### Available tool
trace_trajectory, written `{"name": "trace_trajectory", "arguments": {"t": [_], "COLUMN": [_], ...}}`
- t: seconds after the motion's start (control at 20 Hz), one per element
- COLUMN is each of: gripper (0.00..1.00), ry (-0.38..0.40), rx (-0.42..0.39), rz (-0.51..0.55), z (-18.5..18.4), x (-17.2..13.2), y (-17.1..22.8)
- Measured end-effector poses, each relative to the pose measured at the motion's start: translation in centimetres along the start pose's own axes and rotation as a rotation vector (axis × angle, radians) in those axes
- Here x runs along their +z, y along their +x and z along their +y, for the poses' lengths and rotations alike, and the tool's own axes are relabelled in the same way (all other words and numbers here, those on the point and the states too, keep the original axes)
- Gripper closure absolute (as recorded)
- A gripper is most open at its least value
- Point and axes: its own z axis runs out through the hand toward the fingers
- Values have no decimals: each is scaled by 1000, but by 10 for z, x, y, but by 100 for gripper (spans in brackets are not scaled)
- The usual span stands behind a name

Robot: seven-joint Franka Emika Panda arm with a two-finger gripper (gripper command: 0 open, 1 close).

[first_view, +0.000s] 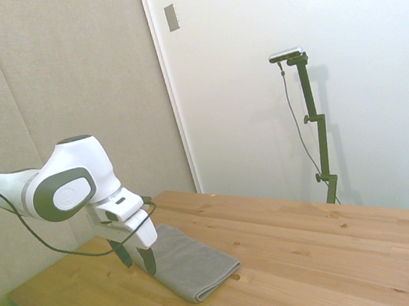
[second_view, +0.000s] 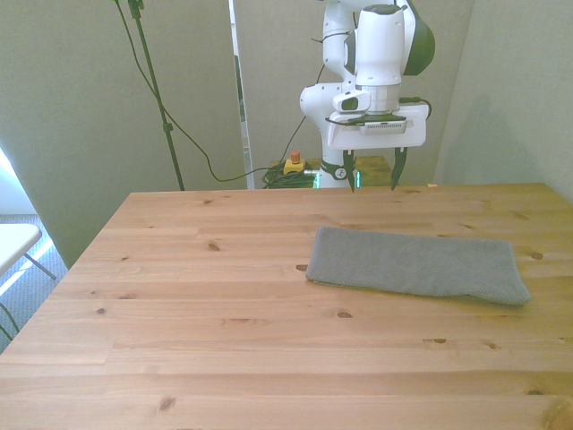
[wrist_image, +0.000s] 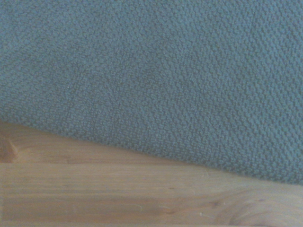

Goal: Fold the towel

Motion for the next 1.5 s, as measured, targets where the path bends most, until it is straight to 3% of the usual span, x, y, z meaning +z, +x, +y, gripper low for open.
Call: {"name": "trace_trajectory", "arguments": {"t": [0.15, 0.25, 0.5, 0.8, 1.2, 1.5], "gripper": [0, 0, 0, 0, 0, 0], "ry": [-3, 0, -14, -124, -252, -342], "rx": [0, 45, 168, 229, 258, 247], "rz": [-8, -1, 65, 106, 200, 276], "z": [1, -12, -90, -186, -301, -349], "x": [4, 4, -8, -10, 19, 52], "y": [1, 2, 2, -15, -28, -43]}}
